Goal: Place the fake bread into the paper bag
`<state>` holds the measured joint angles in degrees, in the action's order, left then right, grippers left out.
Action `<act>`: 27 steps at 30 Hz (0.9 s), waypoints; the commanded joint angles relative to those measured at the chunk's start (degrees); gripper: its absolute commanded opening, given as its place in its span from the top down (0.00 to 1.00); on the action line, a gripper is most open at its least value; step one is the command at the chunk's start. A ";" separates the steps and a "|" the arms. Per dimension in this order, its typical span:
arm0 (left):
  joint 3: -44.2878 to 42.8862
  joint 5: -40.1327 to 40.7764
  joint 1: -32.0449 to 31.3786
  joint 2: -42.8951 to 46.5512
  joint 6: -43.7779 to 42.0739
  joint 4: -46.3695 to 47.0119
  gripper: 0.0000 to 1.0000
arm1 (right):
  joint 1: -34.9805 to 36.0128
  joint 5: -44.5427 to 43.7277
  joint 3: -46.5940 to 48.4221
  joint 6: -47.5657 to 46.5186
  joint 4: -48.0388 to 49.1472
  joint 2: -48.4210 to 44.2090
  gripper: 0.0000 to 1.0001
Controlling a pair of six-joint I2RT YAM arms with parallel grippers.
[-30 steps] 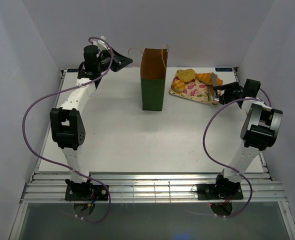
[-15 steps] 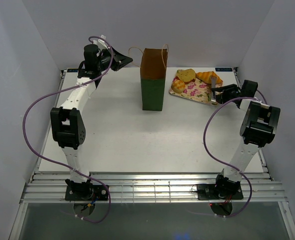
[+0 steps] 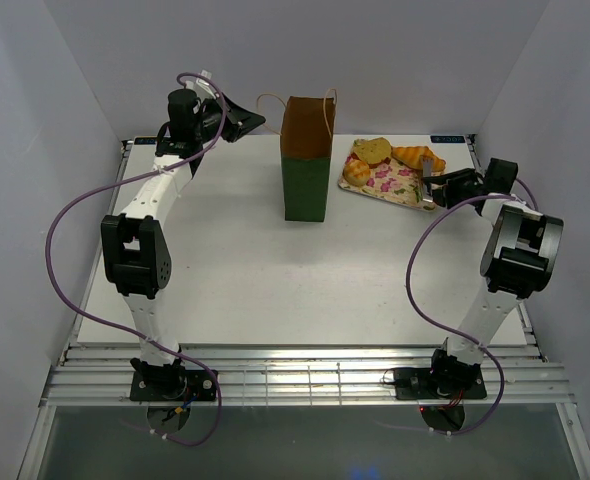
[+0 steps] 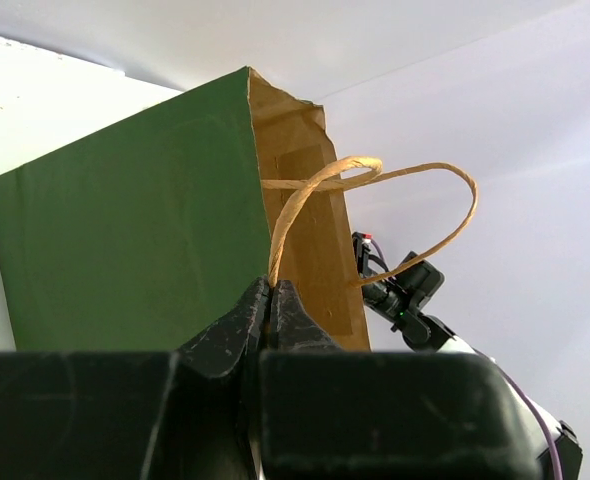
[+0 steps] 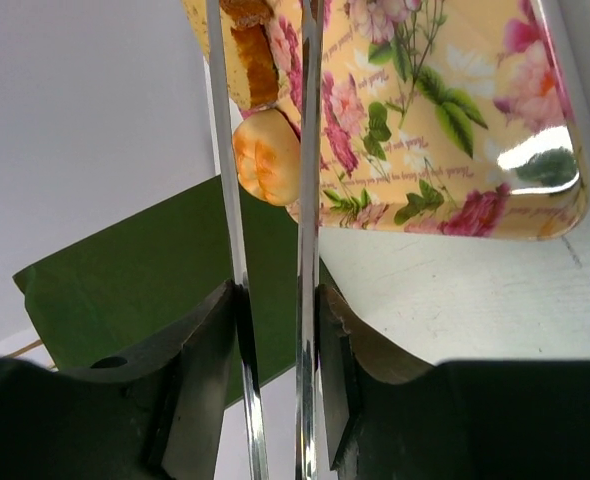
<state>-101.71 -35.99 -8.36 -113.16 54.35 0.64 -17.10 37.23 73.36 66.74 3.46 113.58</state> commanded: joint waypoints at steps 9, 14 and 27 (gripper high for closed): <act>1.78 0.83 0.10 1.63 0.67 1.46 1.00 | 0.05 0.47 2.31 -3.89 -7.59 -10.12 0.92; 3.36 0.92 0.10 2.16 1.11 2.17 1.00 | 0.58 2.93 3.62 -3.64 -11.19 -14.52 0.92; 7.40 0.66 0.19 3.56 3.83 5.42 1.00 | 12.08 14.96 19.08 5.06 -12.01 -26.03 0.92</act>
<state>-95.26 -35.29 -8.36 -113.14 57.23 4.21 -8.47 45.43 85.62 68.34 -12.36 91.59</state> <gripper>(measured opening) 0.119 0.373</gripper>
